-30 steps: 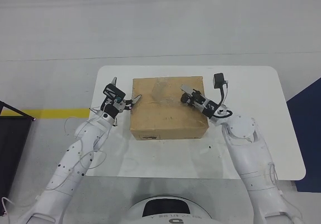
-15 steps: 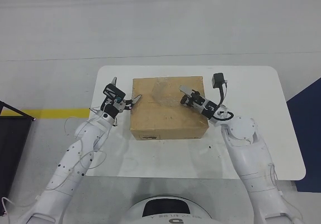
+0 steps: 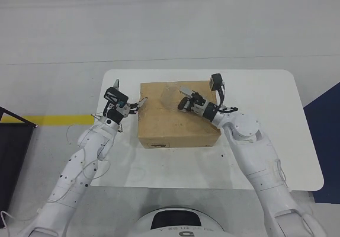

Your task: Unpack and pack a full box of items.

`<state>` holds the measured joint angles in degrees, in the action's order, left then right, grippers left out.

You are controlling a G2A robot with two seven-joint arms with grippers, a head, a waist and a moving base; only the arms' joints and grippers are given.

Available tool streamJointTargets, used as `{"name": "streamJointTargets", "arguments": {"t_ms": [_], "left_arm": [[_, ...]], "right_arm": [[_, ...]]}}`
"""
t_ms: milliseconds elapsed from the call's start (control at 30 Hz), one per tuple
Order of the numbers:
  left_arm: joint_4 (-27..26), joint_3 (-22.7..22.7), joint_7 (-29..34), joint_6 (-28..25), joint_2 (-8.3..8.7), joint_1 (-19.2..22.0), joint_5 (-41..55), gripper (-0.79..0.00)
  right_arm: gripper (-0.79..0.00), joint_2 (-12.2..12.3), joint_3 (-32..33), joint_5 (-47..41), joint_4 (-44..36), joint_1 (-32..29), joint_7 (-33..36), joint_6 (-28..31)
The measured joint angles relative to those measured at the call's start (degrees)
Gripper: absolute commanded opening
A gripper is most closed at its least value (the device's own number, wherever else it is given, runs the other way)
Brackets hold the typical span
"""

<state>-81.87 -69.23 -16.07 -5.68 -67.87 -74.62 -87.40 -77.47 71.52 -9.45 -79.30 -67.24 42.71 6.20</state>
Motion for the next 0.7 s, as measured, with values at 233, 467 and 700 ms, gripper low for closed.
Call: {"name": "streamJointTargets", "arguments": {"t_ms": [233, 467, 700], "left_arm": [[-0.73, -3.09, -1.65, 1.41, 0.15, -1.75, 2.48, 0.0], [3.1, -5.38, -0.4, 1.79, 0.41, -2.57, 1.83, 0.0], [6.61, -1.67, 0.84, -0.37, -0.13, -0.68, -2.17, 0.0]], "right_arm": [[0.0, -0.44, -3.22, -2.69, 1.35, 1.96, 2.51, 0.53], [0.0, -1.42, -7.93, -3.13, 3.51, 4.58, 0.58, 0.35], [0.0, -1.99, -10.37, -3.25, 4.93, 6.46, -0.99, -0.24]]}}
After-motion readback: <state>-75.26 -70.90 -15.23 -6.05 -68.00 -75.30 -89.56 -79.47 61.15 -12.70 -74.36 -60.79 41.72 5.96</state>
